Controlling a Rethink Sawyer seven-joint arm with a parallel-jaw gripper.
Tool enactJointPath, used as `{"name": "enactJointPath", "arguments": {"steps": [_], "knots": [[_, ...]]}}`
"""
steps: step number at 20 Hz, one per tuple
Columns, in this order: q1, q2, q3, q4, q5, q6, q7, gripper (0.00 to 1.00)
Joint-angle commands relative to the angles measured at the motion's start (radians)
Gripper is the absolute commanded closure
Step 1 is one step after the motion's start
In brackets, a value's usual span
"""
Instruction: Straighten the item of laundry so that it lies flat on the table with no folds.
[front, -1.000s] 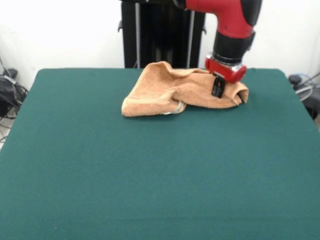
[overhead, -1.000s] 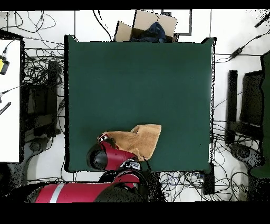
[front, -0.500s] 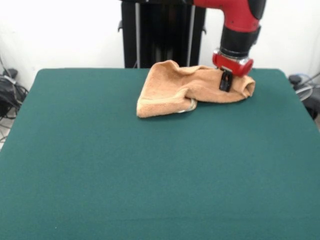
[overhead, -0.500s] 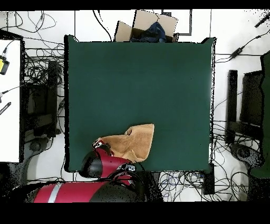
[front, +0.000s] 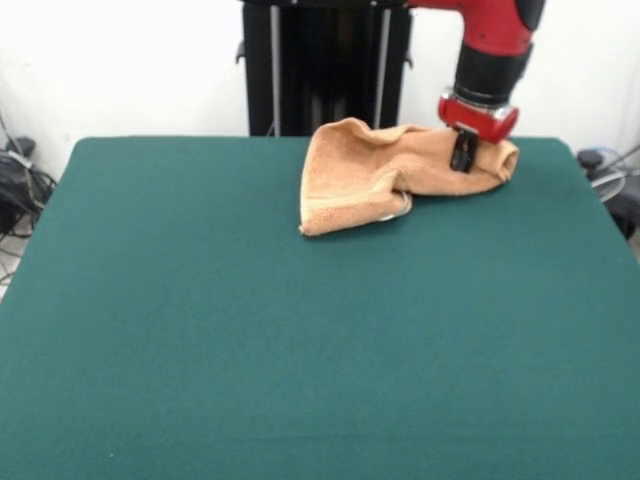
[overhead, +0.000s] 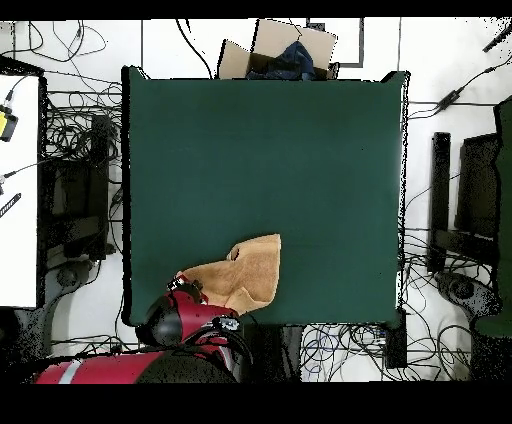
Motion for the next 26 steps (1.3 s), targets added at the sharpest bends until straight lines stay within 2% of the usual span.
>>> {"name": "enactJointPath", "arguments": {"steps": [1,6,11,12,16,26], "knots": [[-0.023,0.142,-0.039,-0.216,-0.045,0.102,-0.055,1.00],[-0.124,0.219,-0.073,-0.398,-0.256,0.073,-0.193,1.00],[-0.205,0.239,-0.053,-0.519,-0.495,0.139,-0.217,1.00],[-0.244,0.237,-0.025,-0.539,-0.553,0.185,-0.234,1.00],[-0.312,0.233,0.027,-0.592,-0.727,0.245,-0.234,1.00],[-0.363,0.187,0.084,-0.652,-0.990,0.364,-0.246,1.00]]}}
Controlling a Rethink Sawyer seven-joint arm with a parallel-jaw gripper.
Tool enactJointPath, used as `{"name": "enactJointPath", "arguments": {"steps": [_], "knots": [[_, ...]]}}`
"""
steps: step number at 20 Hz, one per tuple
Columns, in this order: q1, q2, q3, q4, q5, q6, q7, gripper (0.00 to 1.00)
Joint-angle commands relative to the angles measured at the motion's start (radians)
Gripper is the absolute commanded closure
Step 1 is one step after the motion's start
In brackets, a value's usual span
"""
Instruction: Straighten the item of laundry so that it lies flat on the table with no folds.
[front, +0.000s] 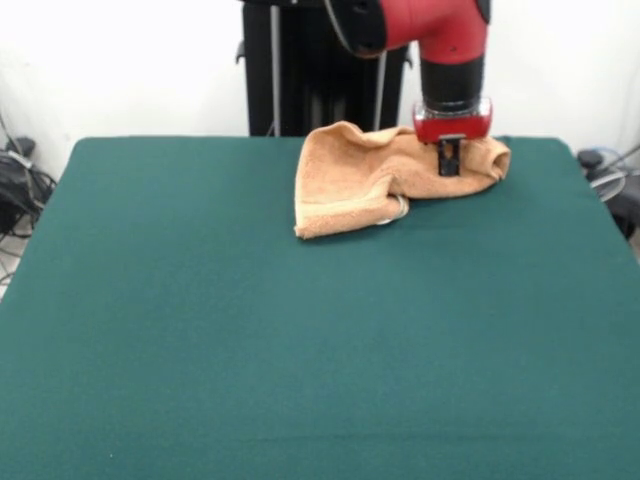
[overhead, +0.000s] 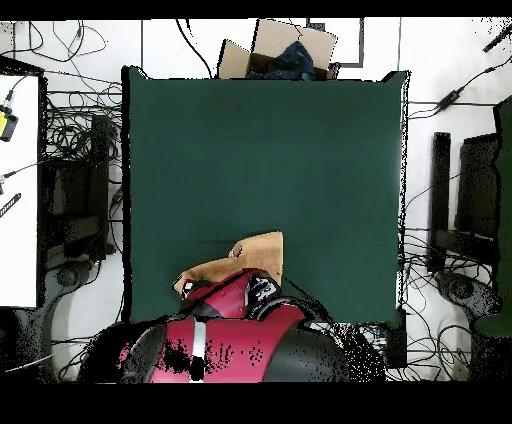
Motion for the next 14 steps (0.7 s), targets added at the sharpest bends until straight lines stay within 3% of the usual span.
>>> {"name": "enactJointPath", "arguments": {"steps": [1,14], "knots": [[-0.106,0.174,-0.052,-0.476,-0.176,0.208,-0.248,1.00],[-0.232,0.150,0.104,-0.488,-0.396,0.306,-0.314,1.00]]}}
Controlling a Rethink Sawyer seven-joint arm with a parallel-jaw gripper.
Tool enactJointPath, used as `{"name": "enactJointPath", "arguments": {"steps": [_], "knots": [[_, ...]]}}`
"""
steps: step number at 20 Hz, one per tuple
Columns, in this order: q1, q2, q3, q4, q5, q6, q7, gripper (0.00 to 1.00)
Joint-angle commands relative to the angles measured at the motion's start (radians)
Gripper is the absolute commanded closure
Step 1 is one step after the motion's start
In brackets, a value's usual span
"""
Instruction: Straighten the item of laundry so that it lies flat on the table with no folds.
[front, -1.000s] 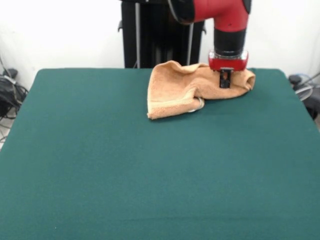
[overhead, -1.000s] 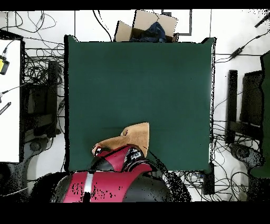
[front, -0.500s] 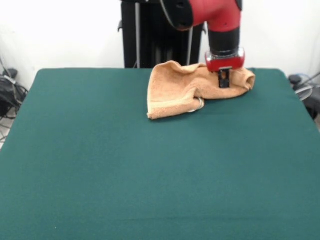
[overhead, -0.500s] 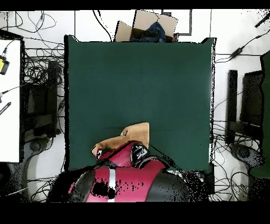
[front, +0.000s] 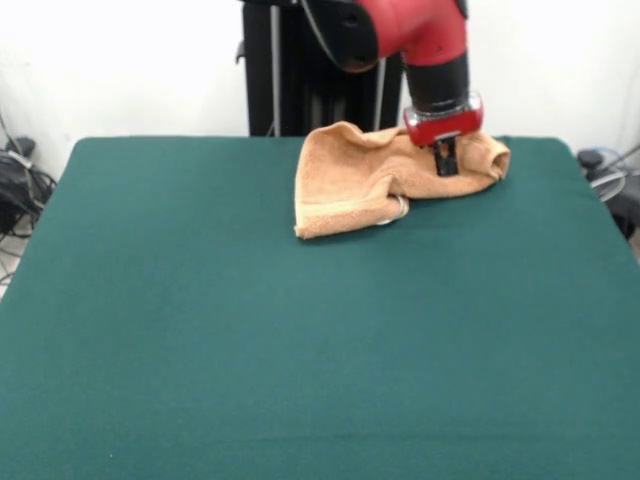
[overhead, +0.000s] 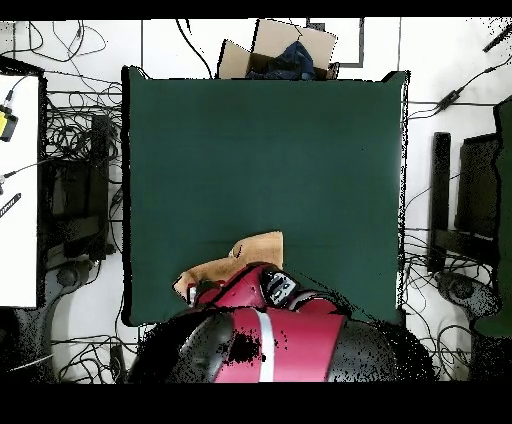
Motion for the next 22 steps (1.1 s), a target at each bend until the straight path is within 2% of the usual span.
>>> {"name": "enactJointPath", "arguments": {"steps": [1,6,9,10,15,22], "knots": [[-0.108,0.141,-0.005,-0.487,-0.159,0.305,-0.318,1.00],[-0.181,0.135,0.084,-0.478,-0.195,0.374,-0.405,1.00],[-0.194,0.132,0.107,-0.486,-0.229,0.390,-0.435,1.00],[-0.218,0.134,0.135,-0.485,-0.232,0.414,-0.480,1.00],[-0.291,0.143,0.218,-0.484,-0.213,0.505,-0.631,1.00],[-0.389,0.177,0.303,-0.495,-0.131,0.642,-0.851,1.00]]}}
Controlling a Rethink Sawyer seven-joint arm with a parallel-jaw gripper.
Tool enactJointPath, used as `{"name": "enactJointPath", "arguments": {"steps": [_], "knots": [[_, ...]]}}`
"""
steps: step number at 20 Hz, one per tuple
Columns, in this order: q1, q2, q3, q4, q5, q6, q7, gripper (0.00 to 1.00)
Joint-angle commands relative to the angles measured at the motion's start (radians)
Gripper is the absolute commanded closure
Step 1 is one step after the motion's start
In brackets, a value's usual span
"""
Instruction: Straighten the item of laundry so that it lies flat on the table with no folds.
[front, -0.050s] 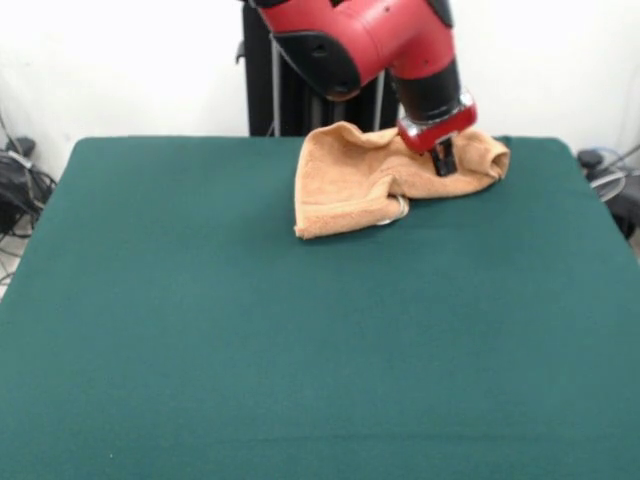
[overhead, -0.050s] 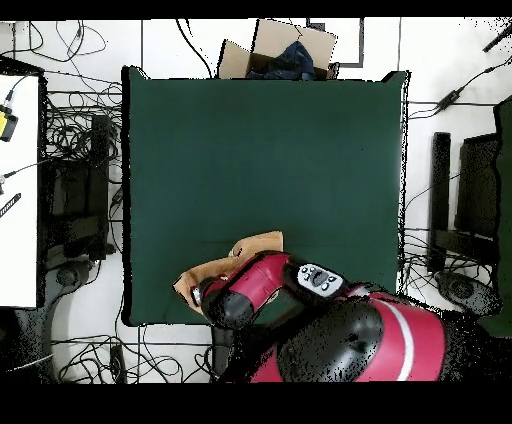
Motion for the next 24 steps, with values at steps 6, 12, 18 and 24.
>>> {"name": "enactJointPath", "arguments": {"steps": [6,12,18,24], "knots": [[-0.159,0.153,0.060,-0.528,0.001,0.425,-0.653,1.00],[-0.157,0.156,0.070,-0.558,0.038,0.517,-0.762,1.00],[-0.151,0.153,0.077,-0.585,0.068,0.597,-0.823,1.00],[-0.167,0.167,0.116,-0.614,0.102,0.688,-0.907,1.00]]}}
